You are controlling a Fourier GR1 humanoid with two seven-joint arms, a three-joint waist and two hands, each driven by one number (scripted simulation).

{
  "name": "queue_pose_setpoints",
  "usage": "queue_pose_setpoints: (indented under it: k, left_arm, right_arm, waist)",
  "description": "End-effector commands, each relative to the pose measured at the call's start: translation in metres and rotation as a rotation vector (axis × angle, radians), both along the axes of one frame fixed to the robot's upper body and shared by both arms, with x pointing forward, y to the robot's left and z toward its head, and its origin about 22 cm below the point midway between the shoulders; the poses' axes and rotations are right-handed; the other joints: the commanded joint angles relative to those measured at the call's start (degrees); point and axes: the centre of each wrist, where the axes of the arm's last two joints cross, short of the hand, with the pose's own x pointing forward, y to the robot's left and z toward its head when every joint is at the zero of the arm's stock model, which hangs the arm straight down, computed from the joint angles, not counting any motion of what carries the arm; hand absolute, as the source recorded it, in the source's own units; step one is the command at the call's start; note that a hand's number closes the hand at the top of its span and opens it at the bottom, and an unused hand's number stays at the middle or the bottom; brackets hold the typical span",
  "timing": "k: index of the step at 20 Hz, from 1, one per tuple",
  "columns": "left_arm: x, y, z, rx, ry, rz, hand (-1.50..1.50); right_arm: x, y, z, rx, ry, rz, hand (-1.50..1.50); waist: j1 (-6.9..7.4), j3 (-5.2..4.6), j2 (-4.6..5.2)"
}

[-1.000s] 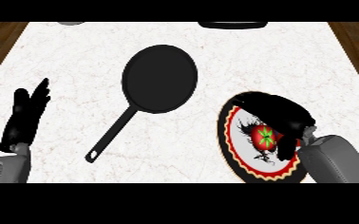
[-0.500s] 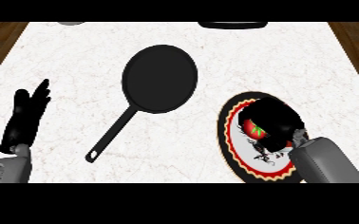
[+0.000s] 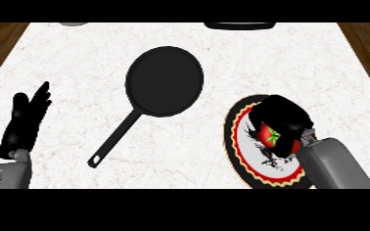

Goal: Pick the tomato from the plate and place it in the pan

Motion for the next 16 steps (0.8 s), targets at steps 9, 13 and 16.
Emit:
queue_pose_setpoints:
  k: [9, 13, 16]
  left_arm:
    - [-0.015, -0.002, -0.003, 0.004, 0.016, 0.026, 0.00]
    - [-0.010, 0.008, -0.004, -0.002, 0.014, 0.039, 0.00]
    - [-0.012, 0.019, 0.018, -0.002, 0.002, 0.005, 0.00]
  right_arm:
    - [-0.069, 0.017, 0.010, 0.181, -0.159, -0.728, 1.50]
    - [-0.071, 0.028, 0.059, 0.376, -0.490, -0.641, 1.50]
    - [-0.083, 0.030, 0.074, 0.438, -0.531, -0.596, 1.50]
  waist:
    - [-1.93, -0.01, -0.69]
    - [-1.44, 0.00, -0.46]
    - [-0.33, 0.05, -0.25]
